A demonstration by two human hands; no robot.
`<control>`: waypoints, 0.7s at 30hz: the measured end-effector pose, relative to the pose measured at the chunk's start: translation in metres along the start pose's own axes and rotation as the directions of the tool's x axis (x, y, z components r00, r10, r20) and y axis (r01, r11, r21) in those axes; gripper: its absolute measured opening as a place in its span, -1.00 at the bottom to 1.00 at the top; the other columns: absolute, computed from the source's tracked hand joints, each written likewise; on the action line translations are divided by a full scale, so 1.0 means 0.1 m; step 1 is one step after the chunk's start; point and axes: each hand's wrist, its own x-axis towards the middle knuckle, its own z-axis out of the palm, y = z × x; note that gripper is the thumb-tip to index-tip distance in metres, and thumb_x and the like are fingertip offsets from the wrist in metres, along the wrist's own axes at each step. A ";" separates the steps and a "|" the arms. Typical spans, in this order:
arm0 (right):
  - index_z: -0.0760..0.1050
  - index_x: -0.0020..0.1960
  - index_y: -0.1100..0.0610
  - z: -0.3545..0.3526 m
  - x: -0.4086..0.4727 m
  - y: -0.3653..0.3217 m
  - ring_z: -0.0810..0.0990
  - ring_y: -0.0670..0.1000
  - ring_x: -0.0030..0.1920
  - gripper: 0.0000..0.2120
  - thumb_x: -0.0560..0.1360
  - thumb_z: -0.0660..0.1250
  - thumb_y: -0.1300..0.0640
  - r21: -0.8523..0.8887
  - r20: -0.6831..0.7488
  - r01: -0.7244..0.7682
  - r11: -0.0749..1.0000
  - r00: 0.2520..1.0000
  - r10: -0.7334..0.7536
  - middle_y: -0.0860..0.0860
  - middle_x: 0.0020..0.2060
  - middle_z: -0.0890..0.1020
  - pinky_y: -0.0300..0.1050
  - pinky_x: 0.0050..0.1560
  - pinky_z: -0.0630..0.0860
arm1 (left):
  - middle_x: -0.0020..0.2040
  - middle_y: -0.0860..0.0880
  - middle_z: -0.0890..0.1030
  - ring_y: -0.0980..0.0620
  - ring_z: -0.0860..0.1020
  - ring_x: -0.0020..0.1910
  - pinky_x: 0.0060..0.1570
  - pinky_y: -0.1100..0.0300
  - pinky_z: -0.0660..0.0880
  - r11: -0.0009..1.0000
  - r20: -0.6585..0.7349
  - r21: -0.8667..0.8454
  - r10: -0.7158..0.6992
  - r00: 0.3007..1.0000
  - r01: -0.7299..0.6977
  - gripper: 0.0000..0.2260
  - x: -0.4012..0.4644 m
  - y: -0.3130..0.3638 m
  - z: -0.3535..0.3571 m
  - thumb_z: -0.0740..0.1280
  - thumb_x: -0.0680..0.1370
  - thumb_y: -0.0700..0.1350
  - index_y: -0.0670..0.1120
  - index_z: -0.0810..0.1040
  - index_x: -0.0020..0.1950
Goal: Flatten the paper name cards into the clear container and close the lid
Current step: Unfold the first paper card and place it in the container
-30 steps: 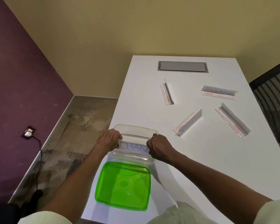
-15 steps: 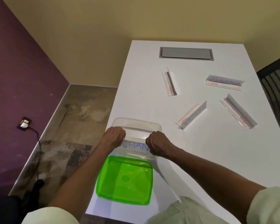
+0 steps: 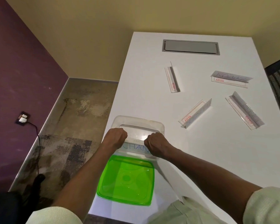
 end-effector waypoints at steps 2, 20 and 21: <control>0.38 -0.51 0.14 0.03 0.00 0.00 0.33 0.02 -0.65 -0.67 0.31 -0.06 0.29 -0.011 -0.004 0.002 1.000 1.000 -0.002 0.06 -0.64 0.37 -0.25 -0.46 0.13 | 0.02 -0.13 0.64 -0.15 0.62 0.00 -0.07 0.03 0.53 1.000 0.006 -0.003 0.007 1.000 -0.007 -0.79 0.01 0.00 0.01 0.34 0.45 -0.30 -0.10 0.62 0.04; 0.42 -0.55 0.16 0.00 0.04 -0.03 0.44 0.07 -0.64 -0.72 -0.03 0.55 0.28 0.028 0.183 -0.177 0.984 0.969 0.169 0.08 -0.63 0.45 -0.27 -0.52 0.23 | 0.08 -0.14 0.60 -0.16 0.60 0.07 0.01 0.02 0.52 1.000 0.011 0.008 -0.005 1.000 0.005 -0.76 0.03 0.06 0.01 0.32 0.46 -0.35 -0.14 0.56 0.08; 0.47 -0.49 0.18 -0.04 0.05 -0.01 0.52 0.11 -0.57 -0.78 0.06 0.53 0.26 0.040 0.203 -0.165 0.985 0.967 0.154 0.11 -0.57 0.52 -0.23 -0.49 0.32 | 0.09 -0.15 0.60 -0.16 0.61 0.07 0.01 0.02 0.53 1.000 0.013 0.009 -0.013 1.000 0.013 -0.77 0.03 0.06 -0.03 0.34 0.46 -0.34 -0.15 0.56 0.08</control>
